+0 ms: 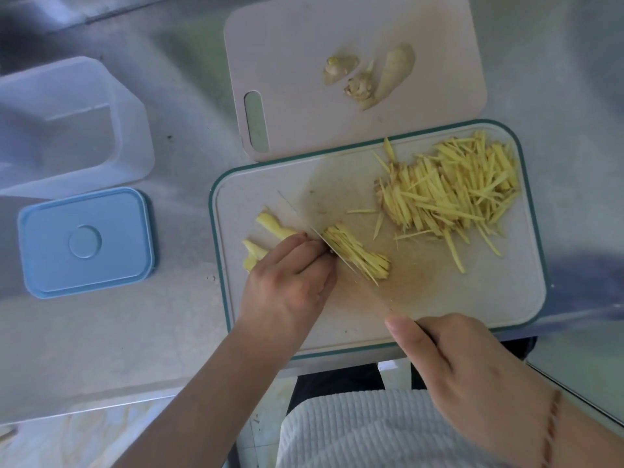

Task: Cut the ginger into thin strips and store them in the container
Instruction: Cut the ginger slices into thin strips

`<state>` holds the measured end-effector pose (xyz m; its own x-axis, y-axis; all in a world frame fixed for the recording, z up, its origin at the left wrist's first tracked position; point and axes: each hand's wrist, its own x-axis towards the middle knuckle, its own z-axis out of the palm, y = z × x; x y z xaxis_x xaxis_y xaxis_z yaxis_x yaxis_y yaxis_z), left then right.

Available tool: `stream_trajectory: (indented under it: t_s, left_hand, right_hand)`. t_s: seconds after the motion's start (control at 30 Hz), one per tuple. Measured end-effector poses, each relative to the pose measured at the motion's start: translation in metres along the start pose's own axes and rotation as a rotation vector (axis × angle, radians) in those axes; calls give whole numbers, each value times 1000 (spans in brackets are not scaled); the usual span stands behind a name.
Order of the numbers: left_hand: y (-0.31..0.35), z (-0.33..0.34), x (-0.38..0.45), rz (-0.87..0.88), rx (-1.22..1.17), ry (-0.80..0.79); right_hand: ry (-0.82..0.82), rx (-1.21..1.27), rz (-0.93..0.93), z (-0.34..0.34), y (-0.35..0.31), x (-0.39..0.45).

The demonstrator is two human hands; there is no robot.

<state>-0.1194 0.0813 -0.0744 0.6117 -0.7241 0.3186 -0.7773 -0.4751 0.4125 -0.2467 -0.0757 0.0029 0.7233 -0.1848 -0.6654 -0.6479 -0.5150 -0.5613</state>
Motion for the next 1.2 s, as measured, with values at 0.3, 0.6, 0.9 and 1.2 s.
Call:
stream_trajectory:
  t_s: [0.3,0.6,0.9,1.2]
  left_hand:
    - [1,0,1,2,-6,-10]
    - [1,0,-1,9,36,-17]
    - [-4,4,-7,14,-43,-2]
    - [-17,-13,-17,-77,-37,77]
  right_hand:
    - [-11,18,-55,1,-6,15]
    - [-31,-16,3,2,0,0]
    - [20,100,-97,8,-12,31]
    - [-35,261,-88,5,34,-3]
